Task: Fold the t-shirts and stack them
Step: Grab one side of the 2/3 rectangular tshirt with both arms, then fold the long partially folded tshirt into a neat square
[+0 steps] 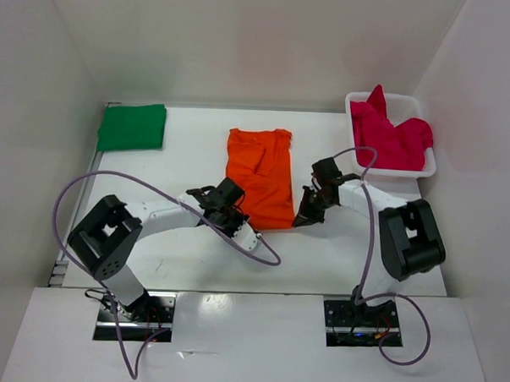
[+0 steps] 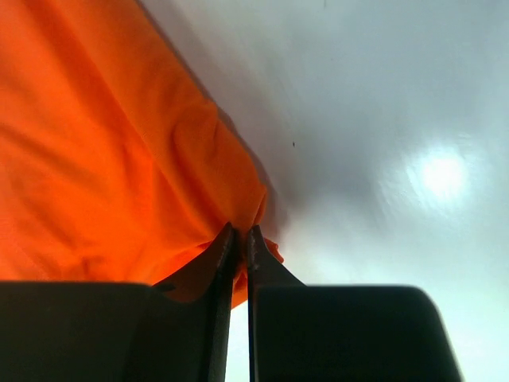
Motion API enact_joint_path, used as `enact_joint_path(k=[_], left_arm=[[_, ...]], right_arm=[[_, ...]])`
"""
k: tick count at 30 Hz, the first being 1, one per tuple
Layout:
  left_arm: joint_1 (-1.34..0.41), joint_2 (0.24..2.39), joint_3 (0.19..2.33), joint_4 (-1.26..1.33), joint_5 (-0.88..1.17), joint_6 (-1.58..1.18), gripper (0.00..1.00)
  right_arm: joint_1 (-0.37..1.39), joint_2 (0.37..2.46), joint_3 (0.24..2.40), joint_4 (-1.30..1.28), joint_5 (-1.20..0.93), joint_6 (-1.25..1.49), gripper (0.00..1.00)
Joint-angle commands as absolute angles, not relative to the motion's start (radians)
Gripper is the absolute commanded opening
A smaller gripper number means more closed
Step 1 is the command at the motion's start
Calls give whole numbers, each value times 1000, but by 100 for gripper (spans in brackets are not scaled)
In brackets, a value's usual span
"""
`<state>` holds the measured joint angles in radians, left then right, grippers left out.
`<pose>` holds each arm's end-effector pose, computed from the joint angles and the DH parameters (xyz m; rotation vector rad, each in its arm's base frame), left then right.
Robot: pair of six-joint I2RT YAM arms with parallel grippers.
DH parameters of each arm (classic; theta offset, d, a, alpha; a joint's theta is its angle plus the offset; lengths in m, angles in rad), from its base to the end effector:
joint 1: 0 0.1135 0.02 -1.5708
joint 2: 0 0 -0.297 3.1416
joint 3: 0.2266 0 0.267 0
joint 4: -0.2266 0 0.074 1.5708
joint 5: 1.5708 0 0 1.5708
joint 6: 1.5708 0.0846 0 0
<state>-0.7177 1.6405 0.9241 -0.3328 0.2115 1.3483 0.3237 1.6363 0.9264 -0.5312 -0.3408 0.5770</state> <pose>0.2553 -0.2464 0.1483 2.2551 1.2598 -0.0469 0.2997 0.1304 0.1403 0.2860 2.9074 0.6638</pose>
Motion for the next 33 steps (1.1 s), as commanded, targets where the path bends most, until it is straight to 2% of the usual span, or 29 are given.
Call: enact_joint_path(k=[1, 7, 13, 19, 21, 27, 33], left_arm=[[-739, 1501, 916, -498, 241, 1212, 5], [-759, 1326, 965, -753, 316, 1033, 5], [-833, 1139, 1006, -902, 389, 830, 5], [-842, 1101, 1134, -977, 460, 662, 5], [-842, 1112, 1146, -967, 451, 632, 5], [-776, 1179, 1161, -902, 396, 580, 4], [-623, 1299, 1187, -841, 388, 580, 4]], right_arm=[[339, 1473, 904, -675, -331, 575, 0], [469, 1257, 885, -851, -311, 696, 0], [595, 1025, 885, -1021, -311, 862, 0], [676, 901, 916, -1121, -390, 971, 0], [676, 900, 939, -1121, -399, 971, 0], [654, 1078, 986, -1040, -373, 868, 0], [480, 1179, 1022, -1005, -408, 703, 0]])
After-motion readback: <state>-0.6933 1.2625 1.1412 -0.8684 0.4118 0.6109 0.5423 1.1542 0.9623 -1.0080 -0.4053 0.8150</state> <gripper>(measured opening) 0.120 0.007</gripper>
